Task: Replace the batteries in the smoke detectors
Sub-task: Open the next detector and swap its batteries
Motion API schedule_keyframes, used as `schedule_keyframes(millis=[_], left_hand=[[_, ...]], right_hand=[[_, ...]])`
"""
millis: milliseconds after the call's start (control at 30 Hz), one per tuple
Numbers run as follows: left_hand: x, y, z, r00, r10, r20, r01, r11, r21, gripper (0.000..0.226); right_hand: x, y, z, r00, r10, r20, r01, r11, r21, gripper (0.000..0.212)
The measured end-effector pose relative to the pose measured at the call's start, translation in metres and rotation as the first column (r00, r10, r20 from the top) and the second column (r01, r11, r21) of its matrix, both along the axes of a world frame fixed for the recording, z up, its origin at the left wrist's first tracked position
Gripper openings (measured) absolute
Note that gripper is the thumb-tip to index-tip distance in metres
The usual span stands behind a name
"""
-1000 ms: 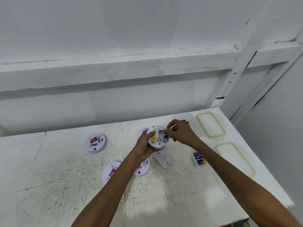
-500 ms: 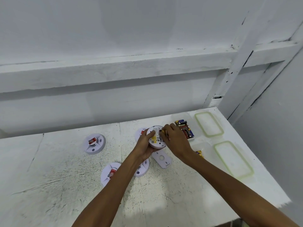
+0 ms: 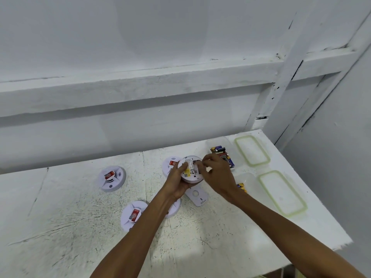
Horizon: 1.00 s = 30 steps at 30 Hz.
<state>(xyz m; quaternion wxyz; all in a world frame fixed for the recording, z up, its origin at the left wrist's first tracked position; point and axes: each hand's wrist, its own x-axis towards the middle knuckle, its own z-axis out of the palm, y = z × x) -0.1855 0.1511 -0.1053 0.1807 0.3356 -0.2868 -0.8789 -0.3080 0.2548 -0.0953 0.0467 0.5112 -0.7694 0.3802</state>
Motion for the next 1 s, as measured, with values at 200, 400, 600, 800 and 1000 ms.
schedule_keyframes(millis=[200, 400, 600, 800, 1000], left_hand=[[-0.001, -0.011, 0.009, 1.0, -0.026, 0.013, 0.026, 0.999, -0.035, 0.033], [0.004, -0.014, 0.009, 1.0, -0.011, 0.016, 0.012, 1.0, -0.019, 0.038], [0.008, -0.019, 0.012, 1.0, -0.029, -0.001, 0.029, 0.998, -0.048, 0.026], [0.011, -0.022, 0.01, 1.0, -0.019, -0.015, 0.018, 0.999, -0.039, 0.02], [0.011, -0.021, 0.008, 1.0, -0.023, -0.015, 0.022, 0.999, -0.033, 0.022]], right_hand=[[-0.069, -0.005, 0.004, 0.951, -0.292, 0.097, 0.253, 0.921, 0.295, 0.015], [-0.085, -0.019, 0.001, 0.927, -0.373, 0.028, 0.26, 0.698, 0.667, 0.007], [-0.081, -0.022, -0.006, 0.925, -0.381, -0.008, 0.262, 0.622, 0.738, 0.033], [-0.076, -0.021, -0.007, 0.926, -0.364, -0.097, 0.304, 0.571, 0.762, 0.027], [-0.073, -0.022, -0.006, 0.905, -0.407, -0.12, 0.355, 0.571, 0.74, 0.026]])
